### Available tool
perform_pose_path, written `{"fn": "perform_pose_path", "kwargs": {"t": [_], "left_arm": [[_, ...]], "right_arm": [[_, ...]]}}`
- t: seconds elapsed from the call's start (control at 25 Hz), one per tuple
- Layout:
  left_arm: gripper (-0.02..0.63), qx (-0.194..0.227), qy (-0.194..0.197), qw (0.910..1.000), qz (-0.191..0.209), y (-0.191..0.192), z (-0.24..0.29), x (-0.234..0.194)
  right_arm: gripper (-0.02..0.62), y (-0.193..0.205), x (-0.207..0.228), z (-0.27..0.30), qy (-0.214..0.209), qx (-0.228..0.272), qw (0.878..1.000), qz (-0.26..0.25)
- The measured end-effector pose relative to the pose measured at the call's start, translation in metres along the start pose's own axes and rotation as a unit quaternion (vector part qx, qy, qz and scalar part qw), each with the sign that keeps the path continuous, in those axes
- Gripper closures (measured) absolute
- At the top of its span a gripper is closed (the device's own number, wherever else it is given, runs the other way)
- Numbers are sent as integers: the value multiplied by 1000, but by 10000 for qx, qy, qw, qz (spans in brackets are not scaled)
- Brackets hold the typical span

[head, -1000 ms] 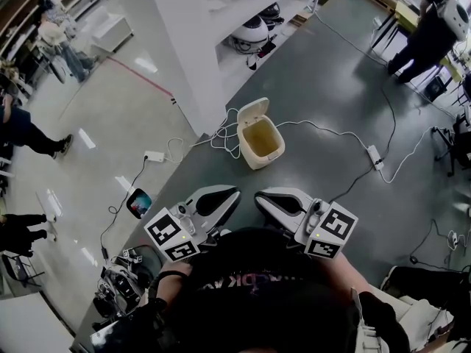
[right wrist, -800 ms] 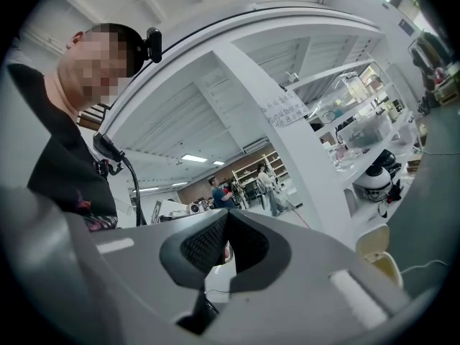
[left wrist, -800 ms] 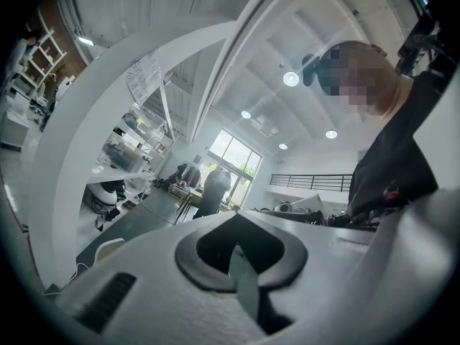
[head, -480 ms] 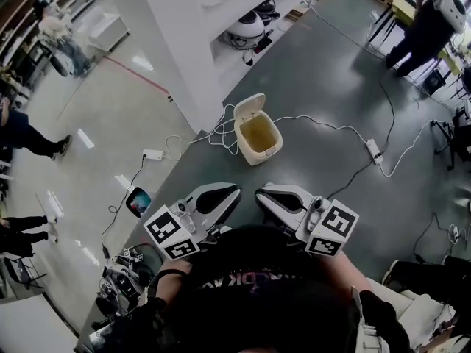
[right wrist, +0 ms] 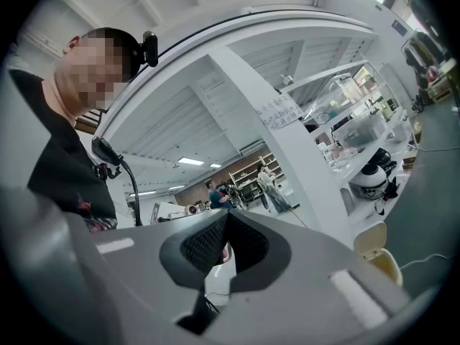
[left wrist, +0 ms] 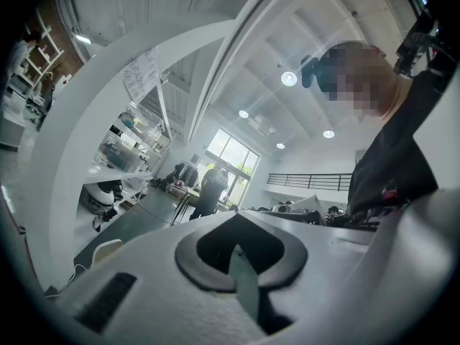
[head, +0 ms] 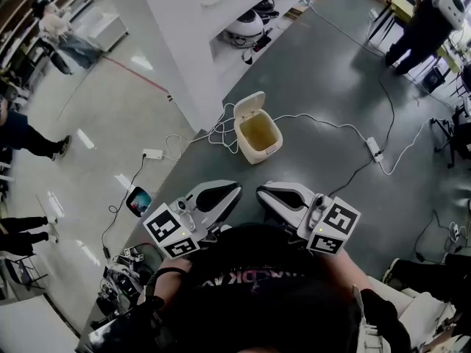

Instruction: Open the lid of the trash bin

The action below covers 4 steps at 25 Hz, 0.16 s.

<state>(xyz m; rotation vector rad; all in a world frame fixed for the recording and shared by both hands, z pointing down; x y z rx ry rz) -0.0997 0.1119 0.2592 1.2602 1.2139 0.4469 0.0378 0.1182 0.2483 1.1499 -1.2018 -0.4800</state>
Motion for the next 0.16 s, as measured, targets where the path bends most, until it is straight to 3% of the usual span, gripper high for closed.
{"fn": "perform_pose_path", "kwargs": {"t": [0.16], "left_arm": [[600,7,23,10000,13,-2,0,0]], "right_arm": [[591,-1,-1,1,11,-6,10000,-23]]}}
Point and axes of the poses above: the fingertips, and each gripper's own axes: z forward along the fingers, x to its right, y out of its underside, the point moved 6 cm from there along -z, backward along the fingers, and after that the axes turned 5 degrees about x, right-handed, at the moved point
